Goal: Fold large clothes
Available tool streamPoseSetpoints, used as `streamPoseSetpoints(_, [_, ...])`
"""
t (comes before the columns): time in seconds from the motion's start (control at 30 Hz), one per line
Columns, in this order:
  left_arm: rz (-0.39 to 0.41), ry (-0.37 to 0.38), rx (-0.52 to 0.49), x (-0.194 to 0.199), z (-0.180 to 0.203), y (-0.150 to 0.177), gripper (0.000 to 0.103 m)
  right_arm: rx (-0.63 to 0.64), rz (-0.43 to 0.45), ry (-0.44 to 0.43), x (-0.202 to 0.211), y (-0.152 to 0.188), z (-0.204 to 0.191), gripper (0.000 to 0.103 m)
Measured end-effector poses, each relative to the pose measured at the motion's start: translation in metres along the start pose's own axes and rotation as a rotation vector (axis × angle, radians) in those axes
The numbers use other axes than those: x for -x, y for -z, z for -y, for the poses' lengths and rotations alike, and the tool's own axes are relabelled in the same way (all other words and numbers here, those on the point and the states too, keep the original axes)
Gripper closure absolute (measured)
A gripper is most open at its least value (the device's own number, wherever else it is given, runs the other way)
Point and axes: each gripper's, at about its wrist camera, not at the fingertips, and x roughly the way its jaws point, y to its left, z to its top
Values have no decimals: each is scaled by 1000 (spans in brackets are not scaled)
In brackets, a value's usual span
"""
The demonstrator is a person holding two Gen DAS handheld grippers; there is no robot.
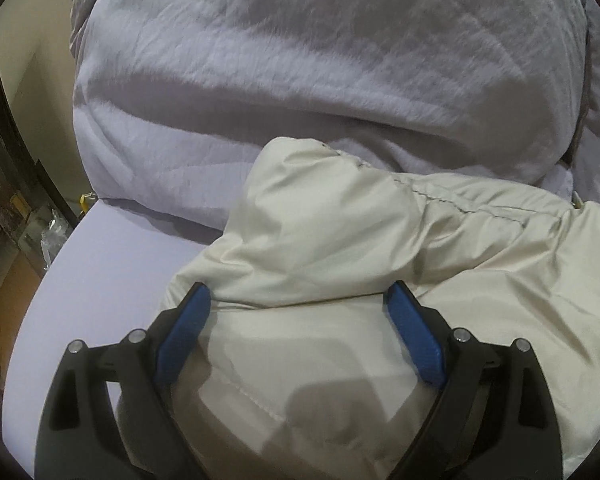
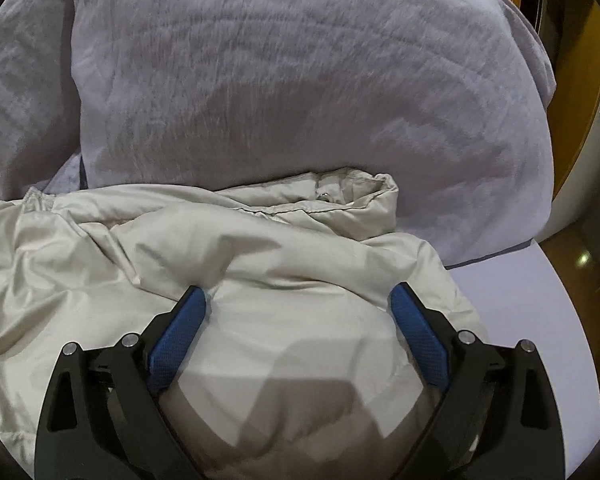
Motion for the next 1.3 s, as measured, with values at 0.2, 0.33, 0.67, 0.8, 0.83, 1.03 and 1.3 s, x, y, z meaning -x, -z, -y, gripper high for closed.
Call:
streamPoseSetpoints(0.2, [1, -6, 11, -10, -8, -1, 11, 7, -3, 5, -20, 3, -2, 5])
streamPoseSetpoints(0.33, [1, -5, 16, -4, -2, -4, 10, 7, -7, 5, -32, 3, -2, 4])
streamPoseSetpoints(0.67, [-11, 10, 29, -5, -8, -5, 6, 10, -24, 6, -47, -7, -7, 1])
streamPoseSetpoints(0.8, [-17, 17, 32, -6, -10, -7, 5, 5, -25, 18, -50, -9, -1, 1])
streamPoseSetpoints(0.83, [-17, 18, 32, -6, -10, -7, 5, 4, -25, 18, -52, -9, -1, 1])
streamPoseSetpoints(1.03, [-17, 16, 33, -7, -9, -7, 5, 0, -16, 20, -50, -8, -1, 1])
streamPoseSetpoints(1.3, [-18, 16, 34, -7, -7, -7, 5, -6, -13, 18, -50, -3, -1, 1])
